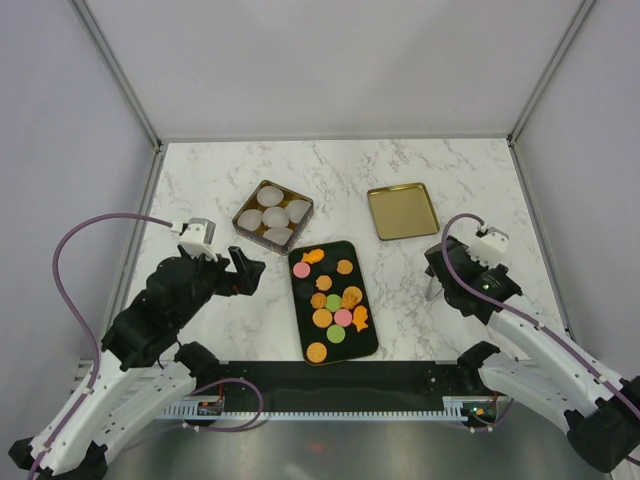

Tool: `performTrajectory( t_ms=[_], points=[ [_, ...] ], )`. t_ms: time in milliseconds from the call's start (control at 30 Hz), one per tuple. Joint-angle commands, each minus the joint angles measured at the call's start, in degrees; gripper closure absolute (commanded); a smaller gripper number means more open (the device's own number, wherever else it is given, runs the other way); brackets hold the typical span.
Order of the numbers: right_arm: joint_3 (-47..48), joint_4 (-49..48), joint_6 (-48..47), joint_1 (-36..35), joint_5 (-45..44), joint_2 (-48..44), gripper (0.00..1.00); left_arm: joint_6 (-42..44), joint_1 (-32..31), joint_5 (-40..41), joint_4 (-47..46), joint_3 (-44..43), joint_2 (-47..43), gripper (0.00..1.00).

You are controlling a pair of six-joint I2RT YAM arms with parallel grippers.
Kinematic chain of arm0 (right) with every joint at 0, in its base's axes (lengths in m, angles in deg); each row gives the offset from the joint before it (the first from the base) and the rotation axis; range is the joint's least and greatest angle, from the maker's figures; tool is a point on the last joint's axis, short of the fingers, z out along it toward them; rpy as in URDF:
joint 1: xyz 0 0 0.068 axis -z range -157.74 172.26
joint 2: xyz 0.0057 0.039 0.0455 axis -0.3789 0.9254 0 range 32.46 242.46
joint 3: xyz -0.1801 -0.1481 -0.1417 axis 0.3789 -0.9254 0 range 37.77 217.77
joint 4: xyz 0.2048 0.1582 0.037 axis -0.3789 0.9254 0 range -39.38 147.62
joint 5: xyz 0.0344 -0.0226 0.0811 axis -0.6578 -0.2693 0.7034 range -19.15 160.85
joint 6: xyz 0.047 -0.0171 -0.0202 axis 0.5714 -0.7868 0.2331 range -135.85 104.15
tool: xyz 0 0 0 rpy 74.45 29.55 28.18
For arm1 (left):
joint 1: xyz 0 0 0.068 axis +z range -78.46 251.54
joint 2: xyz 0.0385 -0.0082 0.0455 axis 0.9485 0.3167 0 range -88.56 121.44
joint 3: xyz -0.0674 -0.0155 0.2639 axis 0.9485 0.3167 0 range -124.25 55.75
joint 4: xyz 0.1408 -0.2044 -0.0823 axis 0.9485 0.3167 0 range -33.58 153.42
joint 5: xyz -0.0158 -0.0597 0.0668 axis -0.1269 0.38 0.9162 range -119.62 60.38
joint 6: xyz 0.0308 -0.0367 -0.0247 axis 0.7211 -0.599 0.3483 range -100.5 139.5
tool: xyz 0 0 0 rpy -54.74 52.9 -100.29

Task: Pack the cookies

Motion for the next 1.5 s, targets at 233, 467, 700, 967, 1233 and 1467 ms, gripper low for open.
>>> performTrajectory(
  t_ms=[233, 467, 700, 967, 1233, 1467],
  points=[
    [0.13, -8.32, -4.99, 0.71, -4.33, 8.23, 0.02, 2.04, -0.23, -0.54, -0.03, 0.1, -1.29, 0.0],
    [0.22, -16.51, -14.23, 10.45, 5.07, 13.86, 0.02, 2.04, -0.23, -0.72, -0.03, 0.19, -1.2, 0.0],
    [-0.75, -22.49, -17.66, 14.25, 11.94, 20.27, 0.02, 2.21, -0.23, -0.89, -0.03, 0.1, -0.94, 0.0],
    [-1.71, -26.8, -18.8, 18.12, 15.8, 26.87, 0.02, 2.21, -0.23, -0.98, -0.03, 0.19, -0.85, 0.0],
    [-2.33, -30.75, -18.81, 19.09, 16.68, 32.14, 0.02, 2.3, -0.23, -0.72, 0.06, 0.28, -0.59, 0.0],
    [-3.04, -30.41, -13.89, 19.17, 13.96, 34.17, 0.03, 2.3, -0.23, -0.72, -0.03, 0.19, -0.24, 0.0]
  ],
)
